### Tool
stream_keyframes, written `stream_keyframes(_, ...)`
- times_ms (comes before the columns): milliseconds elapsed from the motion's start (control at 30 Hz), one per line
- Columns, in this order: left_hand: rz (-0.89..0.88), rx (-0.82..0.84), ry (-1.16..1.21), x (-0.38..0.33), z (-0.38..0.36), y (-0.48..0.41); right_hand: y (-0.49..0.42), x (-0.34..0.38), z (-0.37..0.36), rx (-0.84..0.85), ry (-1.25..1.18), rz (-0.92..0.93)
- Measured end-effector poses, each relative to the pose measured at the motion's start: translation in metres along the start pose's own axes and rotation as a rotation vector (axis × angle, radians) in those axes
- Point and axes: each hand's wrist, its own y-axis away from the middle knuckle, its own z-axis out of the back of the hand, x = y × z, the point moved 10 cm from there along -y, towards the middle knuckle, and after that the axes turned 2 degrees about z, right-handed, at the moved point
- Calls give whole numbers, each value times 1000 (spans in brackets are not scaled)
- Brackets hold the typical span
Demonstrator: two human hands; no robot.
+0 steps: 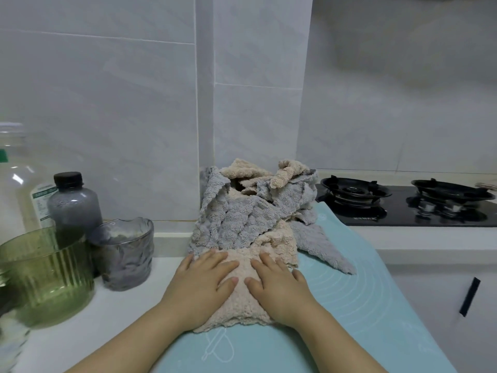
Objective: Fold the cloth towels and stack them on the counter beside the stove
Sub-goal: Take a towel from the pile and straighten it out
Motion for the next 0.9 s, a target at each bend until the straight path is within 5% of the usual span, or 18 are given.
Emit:
stream_keyframes(133, 23, -368, -113, -7, 41, 24, 11, -7, 21, -238, -17, -79)
stream_keyframes(267, 343, -189, 94, 21, 22, 30, 20, -13, 27, -303, 21, -189)
stream_keyframes(400, 453, -95, 145, 36, 15, 28, 23, -19, 29, -305, -147, -208)
stream_keyframes(900, 448, -59, 206, 43, 15, 20, 22, -4, 30, -300, -589, 43)
